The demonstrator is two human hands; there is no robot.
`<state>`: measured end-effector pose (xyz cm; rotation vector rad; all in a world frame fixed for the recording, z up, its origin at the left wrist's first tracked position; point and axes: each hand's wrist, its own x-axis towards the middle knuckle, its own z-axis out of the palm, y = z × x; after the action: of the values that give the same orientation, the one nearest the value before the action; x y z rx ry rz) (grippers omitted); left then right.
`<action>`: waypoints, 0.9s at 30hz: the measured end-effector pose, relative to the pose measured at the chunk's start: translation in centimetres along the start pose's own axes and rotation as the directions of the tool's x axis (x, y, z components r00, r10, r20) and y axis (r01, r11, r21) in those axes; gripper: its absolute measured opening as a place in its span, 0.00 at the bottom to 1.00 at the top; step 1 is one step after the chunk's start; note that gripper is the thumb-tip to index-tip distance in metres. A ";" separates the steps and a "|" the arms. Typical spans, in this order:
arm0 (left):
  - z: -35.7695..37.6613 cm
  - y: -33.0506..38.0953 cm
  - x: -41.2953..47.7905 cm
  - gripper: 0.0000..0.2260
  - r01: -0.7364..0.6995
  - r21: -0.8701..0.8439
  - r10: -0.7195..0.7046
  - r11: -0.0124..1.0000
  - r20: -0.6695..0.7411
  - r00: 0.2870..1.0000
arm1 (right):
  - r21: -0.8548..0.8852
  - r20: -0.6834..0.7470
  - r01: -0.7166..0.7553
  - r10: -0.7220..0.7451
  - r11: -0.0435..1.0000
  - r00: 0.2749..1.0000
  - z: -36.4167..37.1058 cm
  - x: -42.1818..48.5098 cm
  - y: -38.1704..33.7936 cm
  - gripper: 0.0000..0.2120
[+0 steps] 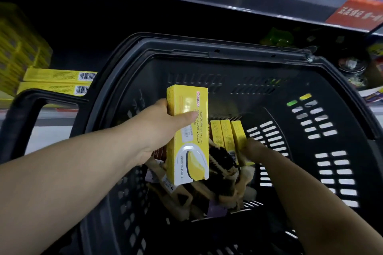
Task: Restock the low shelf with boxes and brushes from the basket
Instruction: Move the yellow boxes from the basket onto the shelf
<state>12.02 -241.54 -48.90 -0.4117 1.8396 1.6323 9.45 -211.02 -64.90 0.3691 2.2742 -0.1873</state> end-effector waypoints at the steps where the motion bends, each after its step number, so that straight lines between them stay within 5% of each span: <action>1: 0.1 0.1 0.0 0.17 0.005 -0.008 -0.005 1.000 0.000 1.000 | -0.078 -0.004 0.027 -0.028 0.997 1.000 -0.6 -0.4 0.0 0.13; 4: 0.2 0.3 0.1 0.17 0.033 0.000 -0.033 0.999 -0.005 0.999 | -0.132 0.014 0.014 -0.012 0.991 1.000 -3.1 -2.1 0.5 0.15; 8: 0.3 0.3 -0.1 0.17 0.040 0.037 -0.040 0.998 0.003 0.999 | 0.318 0.090 0.010 -0.041 0.948 0.995 -7.0 -6.9 1.0 0.08; 14: 1.2 0.7 -0.5 0.13 0.079 -0.077 -0.078 0.994 0.006 0.997 | 0.874 0.098 0.126 -0.423 0.470 0.901 -9.0 -17.8 -2.4 0.16; 17: 1.8 1.0 -0.9 0.14 0.101 -0.235 -0.097 0.967 0.027 0.995 | 0.891 0.075 0.169 -0.503 0.421 0.861 -8.2 -20.5 -5.1 0.24; 20: 2.2 1.2 -0.9 0.19 0.099 -0.339 -0.122 0.935 -0.048 0.991 | 0.853 0.009 0.242 -0.476 0.463 0.879 -7.1 -21.0 -7.5 0.17; 27: 1.5 0.9 -0.6 0.44 0.106 -0.194 -0.101 0.975 0.032 0.994 | 0.761 -0.033 0.364 -0.528 0.538 0.849 -5.8 -20.6 -9.0 0.12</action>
<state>12.30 -240.01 -47.84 -0.5637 1.6192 1.7446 15.47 -222.24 -45.48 0.1378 1.9317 -1.4130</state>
